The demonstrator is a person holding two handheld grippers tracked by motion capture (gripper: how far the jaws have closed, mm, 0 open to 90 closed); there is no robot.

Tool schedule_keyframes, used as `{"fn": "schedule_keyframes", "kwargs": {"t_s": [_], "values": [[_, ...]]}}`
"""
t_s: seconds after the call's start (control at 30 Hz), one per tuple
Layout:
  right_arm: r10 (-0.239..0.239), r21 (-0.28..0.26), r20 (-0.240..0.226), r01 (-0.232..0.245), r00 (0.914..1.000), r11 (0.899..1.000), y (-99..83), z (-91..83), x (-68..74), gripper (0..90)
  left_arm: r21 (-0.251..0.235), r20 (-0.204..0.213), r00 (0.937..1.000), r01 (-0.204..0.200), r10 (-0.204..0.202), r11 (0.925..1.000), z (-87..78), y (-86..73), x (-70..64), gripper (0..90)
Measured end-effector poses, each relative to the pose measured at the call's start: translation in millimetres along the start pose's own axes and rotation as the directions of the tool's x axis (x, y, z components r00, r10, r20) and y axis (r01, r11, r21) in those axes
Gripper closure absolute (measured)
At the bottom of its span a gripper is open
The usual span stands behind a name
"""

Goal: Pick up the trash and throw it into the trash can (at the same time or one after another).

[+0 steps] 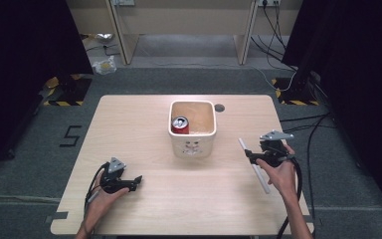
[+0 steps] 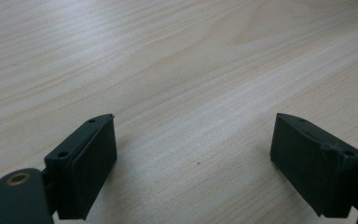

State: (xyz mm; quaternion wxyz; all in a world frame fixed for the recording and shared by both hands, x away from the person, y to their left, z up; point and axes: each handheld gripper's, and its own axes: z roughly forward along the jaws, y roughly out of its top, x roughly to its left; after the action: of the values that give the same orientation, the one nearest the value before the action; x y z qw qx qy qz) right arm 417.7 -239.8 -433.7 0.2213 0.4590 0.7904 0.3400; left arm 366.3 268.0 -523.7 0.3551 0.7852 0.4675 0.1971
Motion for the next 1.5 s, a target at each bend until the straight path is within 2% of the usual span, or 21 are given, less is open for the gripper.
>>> {"fn": "schedule_keyframes", "kwargs": {"t_s": [0.23, 0.4, 0.47, 0.83, 1.07, 1.2, 1.5], "values": [[0.033, 0.030, 0.007, -0.033, 0.9994, 0.999, -21.7, 12.1, -4.2, 34.3, 0.000, 0.000, 1.0000, 0.000, 0.000, 1.0000, 0.0, 0.0, 0.0, 13.6], [0.069, 0.012, 0.009, -0.069, 0.9976, 0.998, -33.2, 18.1, -5.8, 37.5, 0.002, 0.001, 1.0000, -0.001, 0.001, 1.0000, -0.1, 0.0, 0.1, 13.6], [0.061, 0.032, 0.011, -0.061, 0.9981, 0.998, -36.1, 19.0, -6.5, 37.6, 0.001, 0.000, 1.0000, 0.000, 0.000, 1.0000, -0.1, 0.0, 0.0, 13.6], [0.076, 0.038, 0.011, -0.077, 0.9970, 0.996, -51.1, 13.7, -8.2, 41.1, 0.001, 0.001, 1.0000, -0.001, 0.001, 1.0000, -0.1, 0.0, 0.1, 13.6], [0.077, 0.065, 0.003, -0.077, 0.9971, 0.995, -63.0, 12.0, -7.1, 45.5, 0.001, 0.001, 1.0000, 0.000, 0.000, 1.0000, -0.1, 0.0, 0.1, 13.6], [0.073, 0.091, 0.000, -0.073, 0.9973, 0.993, -69.7, 15.4, -7.6, 49.2, 0.001, 0.001, 1.0000, -0.001, 0.001, 1.0000, -0.2, 0.0, 0.1, 13.6], [0.090, 0.089, -0.005, -0.089, 0.9959, 0.992, -80.6, 13.7, -7.5, 59.6, 0.001, 0.001, 1.0000, -0.001, 0.001, 1.0000, -0.2, 0.0, 0.1, 13.6]]}}
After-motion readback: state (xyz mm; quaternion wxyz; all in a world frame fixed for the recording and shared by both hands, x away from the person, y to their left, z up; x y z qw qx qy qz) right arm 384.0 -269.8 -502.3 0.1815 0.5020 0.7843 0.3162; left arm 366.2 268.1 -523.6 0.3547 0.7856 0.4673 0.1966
